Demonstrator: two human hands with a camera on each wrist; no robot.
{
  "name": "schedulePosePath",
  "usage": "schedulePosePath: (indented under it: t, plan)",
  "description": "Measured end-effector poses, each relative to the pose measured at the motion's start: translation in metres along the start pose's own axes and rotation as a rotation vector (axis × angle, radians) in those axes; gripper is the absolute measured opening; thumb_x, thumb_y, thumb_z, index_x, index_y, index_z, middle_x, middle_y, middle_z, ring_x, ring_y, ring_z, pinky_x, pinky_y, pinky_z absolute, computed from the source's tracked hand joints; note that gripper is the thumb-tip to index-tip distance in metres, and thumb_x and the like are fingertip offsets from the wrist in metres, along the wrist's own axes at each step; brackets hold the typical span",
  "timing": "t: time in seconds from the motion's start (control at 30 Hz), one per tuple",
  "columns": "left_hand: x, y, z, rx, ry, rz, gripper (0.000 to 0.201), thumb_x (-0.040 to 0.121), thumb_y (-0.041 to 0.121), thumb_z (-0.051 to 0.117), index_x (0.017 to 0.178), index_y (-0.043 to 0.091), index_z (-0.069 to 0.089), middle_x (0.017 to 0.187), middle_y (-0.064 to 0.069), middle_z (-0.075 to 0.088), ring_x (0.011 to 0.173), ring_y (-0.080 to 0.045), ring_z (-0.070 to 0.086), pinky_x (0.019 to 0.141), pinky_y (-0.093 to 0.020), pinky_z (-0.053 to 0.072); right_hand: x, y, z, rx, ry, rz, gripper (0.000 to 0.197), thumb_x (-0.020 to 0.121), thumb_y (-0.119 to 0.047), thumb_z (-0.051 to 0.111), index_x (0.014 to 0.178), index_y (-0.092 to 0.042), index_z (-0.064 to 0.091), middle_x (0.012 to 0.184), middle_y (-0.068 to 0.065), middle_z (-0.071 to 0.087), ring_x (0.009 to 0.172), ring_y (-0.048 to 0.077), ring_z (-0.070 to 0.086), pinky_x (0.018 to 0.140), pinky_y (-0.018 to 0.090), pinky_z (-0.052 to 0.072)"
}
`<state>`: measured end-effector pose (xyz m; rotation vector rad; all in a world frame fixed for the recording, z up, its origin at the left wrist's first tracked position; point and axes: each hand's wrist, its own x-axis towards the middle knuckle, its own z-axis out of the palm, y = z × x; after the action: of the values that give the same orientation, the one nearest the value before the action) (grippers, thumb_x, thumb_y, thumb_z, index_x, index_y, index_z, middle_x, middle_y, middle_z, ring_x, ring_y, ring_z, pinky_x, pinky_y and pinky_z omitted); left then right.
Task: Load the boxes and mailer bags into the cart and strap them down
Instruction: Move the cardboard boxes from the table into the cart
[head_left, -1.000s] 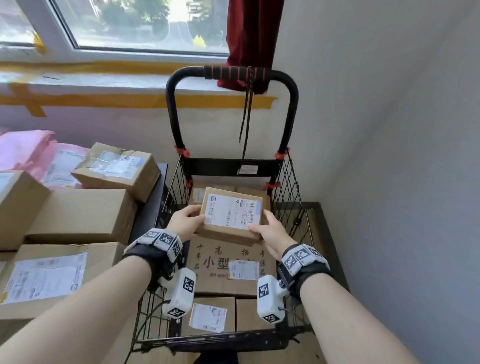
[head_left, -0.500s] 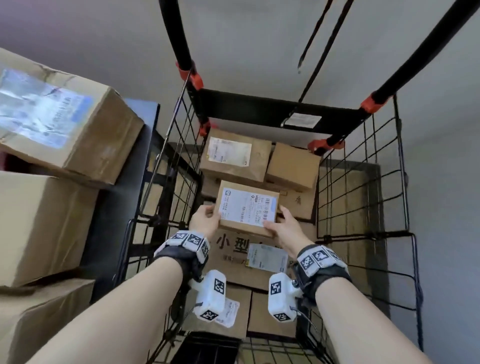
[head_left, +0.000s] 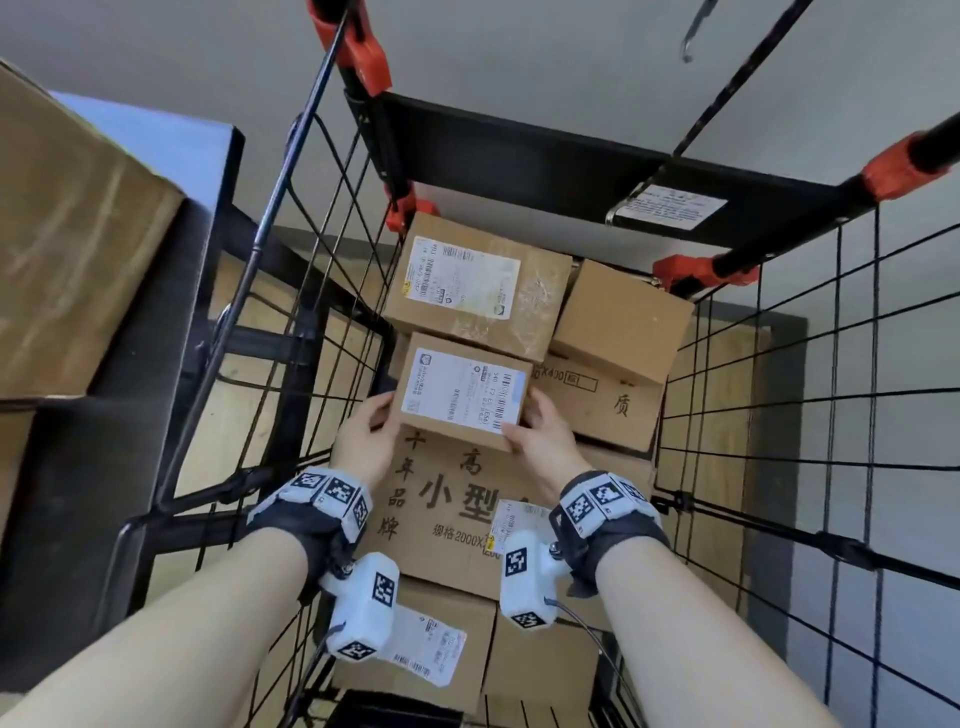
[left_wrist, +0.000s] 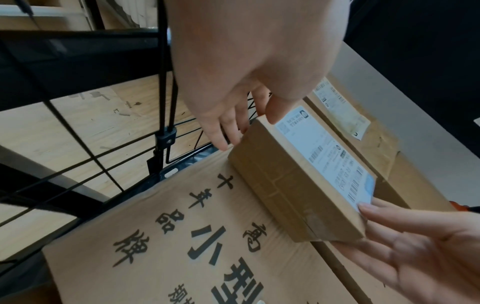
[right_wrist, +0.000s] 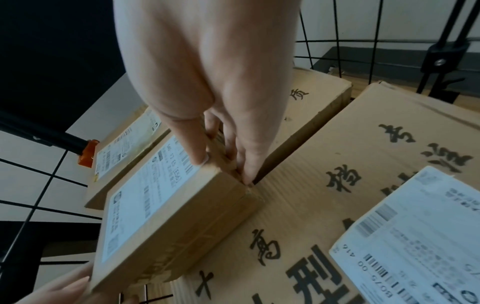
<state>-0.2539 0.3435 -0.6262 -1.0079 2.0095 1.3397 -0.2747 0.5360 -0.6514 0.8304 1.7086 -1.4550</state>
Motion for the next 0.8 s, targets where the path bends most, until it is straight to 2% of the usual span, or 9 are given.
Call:
schedulePosePath:
  t: [0.03,0.13,0.23,0.3,0.4,0.53,0.6,0.7,0.8]
  plan:
    - [0.001,0.001,0.0,-0.004,-0.017,-0.005,0.042,0.097,0.02,0.049,0.139,0.017,0.044,0.134,-0.005,0.053,0.123,-0.019,0.049,0.106,-0.034,0.038,0.002,-0.002,0.001,-0.003,0.01,0.002,0.073,0.089,0.006,0.053,0.149,-0.02,0.022,0.146,0.006,0.044,0.133,0.021,0.044,0.11,0.046,0.038]
    - [-0.002,0.004,0.001,0.043,-0.052,-0.002,0.051,0.097,0.01,0.046,0.146,0.016,0.034,0.14,-0.004,0.048,0.127,-0.018,0.045,0.097,-0.025,0.033,0.001,-0.005,0.003,-0.016,0.024,0.016,0.071,0.089,0.007,0.052,0.148,-0.019,0.025,0.145,0.009,0.046,0.132,0.022,0.046,0.108,0.046,0.04]
    - [-0.012,0.009,0.004,0.075,-0.038,0.016,0.054,0.096,0.011,0.047,0.147,0.018,0.031,0.139,-0.006,0.049,0.121,-0.02,0.049,0.089,-0.023,0.033,-0.015,-0.01,0.002,-0.056,0.041,0.019,0.064,0.09,0.005,0.052,0.146,-0.016,0.03,0.143,0.011,0.047,0.13,0.023,0.047,0.108,0.042,0.041]
    - [-0.023,0.014,0.004,0.106,-0.027,0.04,0.05,0.096,0.011,0.047,0.144,0.019,0.036,0.135,-0.006,0.053,0.107,-0.019,0.053,0.085,-0.023,0.037,-0.033,-0.015,-0.002,-0.104,0.047,0.015,0.06,0.091,-0.001,0.054,0.145,-0.014,0.032,0.142,0.012,0.047,0.128,0.023,0.047,0.106,0.034,0.04]
    - [-0.044,0.024,0.0,0.165,-0.025,0.083,0.045,0.095,0.012,0.047,0.139,0.017,0.041,0.132,-0.009,0.056,0.112,-0.026,0.056,0.086,-0.027,0.041,-0.069,-0.023,-0.012,-0.172,0.073,-0.012,0.054,0.093,-0.008,0.055,0.143,-0.012,0.037,0.137,0.013,0.05,0.123,0.023,0.05,0.095,0.026,0.039]
    - [-0.089,0.044,-0.013,0.22,-0.023,0.139,0.039,0.096,0.013,0.046,0.135,0.012,0.046,0.124,-0.012,0.059,0.093,-0.023,0.055,0.076,-0.025,0.039,-0.123,-0.032,-0.025,-0.254,0.119,-0.079,0.045,0.093,-0.012,0.056,0.137,-0.013,0.045,0.133,0.01,0.052,0.118,0.024,0.052,0.101,0.033,0.043]
    - [-0.121,0.054,-0.023,0.213,-0.01,0.183,0.036,0.096,0.013,0.045,0.131,0.012,0.05,0.124,-0.012,0.059,0.096,-0.024,0.057,0.078,-0.025,0.041,-0.154,-0.035,-0.029,-0.247,0.136,-0.121,0.041,0.093,-0.013,0.056,0.134,-0.013,0.048,0.131,0.01,0.054,0.115,0.023,0.055,0.098,0.035,0.047]
    - [-0.172,0.061,-0.043,0.228,0.021,0.272,0.032,0.095,0.015,0.045,0.126,0.014,0.055,0.126,-0.011,0.059,0.108,-0.026,0.058,0.088,-0.029,0.045,-0.202,-0.034,-0.03,-0.192,0.163,-0.186,0.036,0.092,-0.014,0.057,0.128,-0.012,0.053,0.128,0.01,0.057,0.114,0.023,0.056,0.096,0.035,0.049]
    - [-0.23,0.058,-0.065,0.207,0.07,0.349,0.032,0.093,0.013,0.044,0.12,0.017,0.059,0.122,-0.009,0.062,0.107,-0.025,0.059,0.084,-0.027,0.045,-0.255,-0.026,-0.026,-0.167,0.172,-0.254,0.033,0.093,-0.013,0.057,0.125,-0.01,0.055,0.123,0.01,0.058,0.112,0.028,0.058,0.097,0.041,0.05]
